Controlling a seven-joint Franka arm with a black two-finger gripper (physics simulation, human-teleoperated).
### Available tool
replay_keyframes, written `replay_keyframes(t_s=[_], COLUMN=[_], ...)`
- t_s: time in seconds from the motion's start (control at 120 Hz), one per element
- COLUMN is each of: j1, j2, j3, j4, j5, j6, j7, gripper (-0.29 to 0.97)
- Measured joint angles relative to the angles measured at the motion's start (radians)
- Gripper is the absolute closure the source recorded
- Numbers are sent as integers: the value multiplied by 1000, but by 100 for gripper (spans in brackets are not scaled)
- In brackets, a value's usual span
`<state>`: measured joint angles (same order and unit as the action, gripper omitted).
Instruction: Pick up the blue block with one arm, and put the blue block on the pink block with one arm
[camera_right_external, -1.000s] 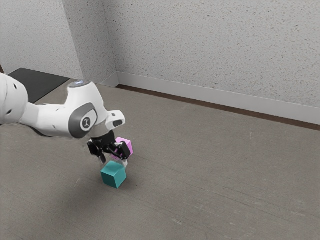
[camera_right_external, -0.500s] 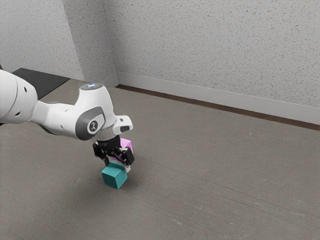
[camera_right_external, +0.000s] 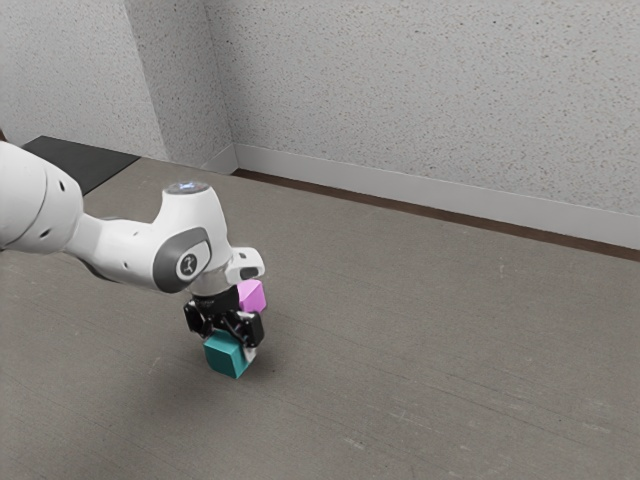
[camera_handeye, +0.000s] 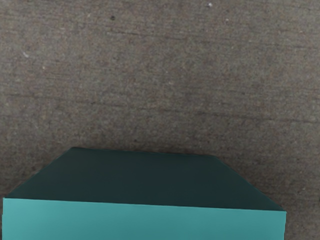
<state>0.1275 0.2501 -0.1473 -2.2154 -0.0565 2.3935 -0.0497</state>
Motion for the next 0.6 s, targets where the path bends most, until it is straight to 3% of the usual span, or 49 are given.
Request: replay_keyframes(t_s=[0.433,0.6], j1=[0,5], j2=[-17,-52], j3=[2,16], j4=[5,29], j5=[23,38], j6=[21,-2], j7=[-20,-34], gripper=[34,36])
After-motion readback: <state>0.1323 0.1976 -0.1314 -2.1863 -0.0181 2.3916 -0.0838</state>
